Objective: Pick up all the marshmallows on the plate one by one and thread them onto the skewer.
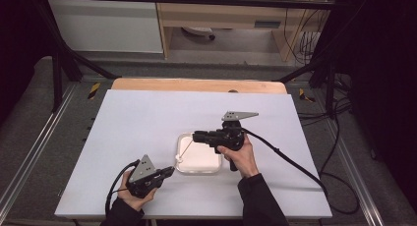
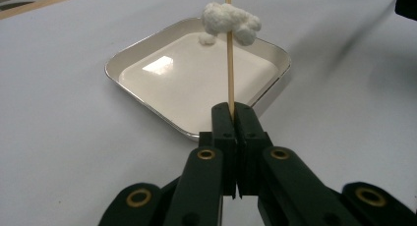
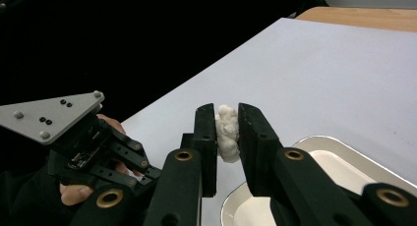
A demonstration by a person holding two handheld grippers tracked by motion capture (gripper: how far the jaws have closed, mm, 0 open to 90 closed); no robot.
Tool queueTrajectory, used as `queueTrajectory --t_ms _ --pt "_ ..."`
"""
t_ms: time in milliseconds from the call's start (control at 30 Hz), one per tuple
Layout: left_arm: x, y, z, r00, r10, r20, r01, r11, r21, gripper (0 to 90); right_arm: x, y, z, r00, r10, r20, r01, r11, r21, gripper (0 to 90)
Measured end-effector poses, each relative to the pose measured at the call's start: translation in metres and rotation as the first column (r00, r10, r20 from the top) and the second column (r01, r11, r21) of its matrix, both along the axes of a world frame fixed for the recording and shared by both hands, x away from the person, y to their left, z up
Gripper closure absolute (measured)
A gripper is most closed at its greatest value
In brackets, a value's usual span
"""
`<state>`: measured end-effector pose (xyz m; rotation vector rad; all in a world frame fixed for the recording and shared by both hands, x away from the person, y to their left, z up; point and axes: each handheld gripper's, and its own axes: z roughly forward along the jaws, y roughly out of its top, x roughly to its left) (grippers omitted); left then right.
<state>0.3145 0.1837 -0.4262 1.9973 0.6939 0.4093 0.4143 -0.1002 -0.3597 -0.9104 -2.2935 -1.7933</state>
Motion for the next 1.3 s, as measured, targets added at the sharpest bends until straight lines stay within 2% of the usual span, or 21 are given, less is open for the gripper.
queueTrajectory --t_ms 633,833,867,900,1000,1100,1200,1300 --pt "0.000 -0.001 -0.002 1.0000 0.004 0.004 -0.004 0.9996 0.027 89.2 -0.003 0.002 -0.004 0.9952 0.083 -0.052 -0.079 0.994 0.072 82.0" --pt "0.001 -0.003 -0.002 1.0000 0.007 0.004 -0.007 0.9992 0.040 89.2 -0.003 0.004 -0.007 0.9958 0.081 -0.044 -0.078 0.995 0.067 82.3" --pt "0.001 -0.003 -0.003 0.9999 0.004 0.016 -0.005 0.9992 0.040 89.2 -0.003 0.004 -0.008 0.9957 0.082 -0.044 -0.079 0.995 0.067 82.3" --pt "0.001 -0.003 -0.003 1.0000 0.005 0.001 -0.005 0.9989 0.047 89.2 -0.004 0.004 -0.008 0.9954 0.085 -0.045 -0.082 0.994 0.066 82.3" --pt "0.001 -0.004 -0.004 1.0000 0.008 -0.005 -0.008 0.9987 0.051 89.2 -0.005 0.005 -0.010 0.9955 0.084 -0.045 -0.081 0.995 0.051 82.4" --pt "0.000 -0.006 -0.002 1.0000 0.007 -0.001 -0.007 0.9981 0.061 89.3 -0.005 0.006 -0.010 0.9947 0.091 -0.049 -0.088 0.995 0.051 82.6" --pt "0.000 -0.007 -0.004 1.0000 0.006 -0.002 -0.006 0.9967 0.081 89.3 -0.006 0.006 -0.011 0.9947 0.091 -0.048 -0.089 0.996 0.026 82.7" --pt "0.000 -0.007 -0.004 1.0000 0.006 -0.002 -0.006 0.9964 0.084 89.3 -0.008 0.006 -0.013 0.9943 0.094 -0.049 -0.093 0.995 0.020 82.9"
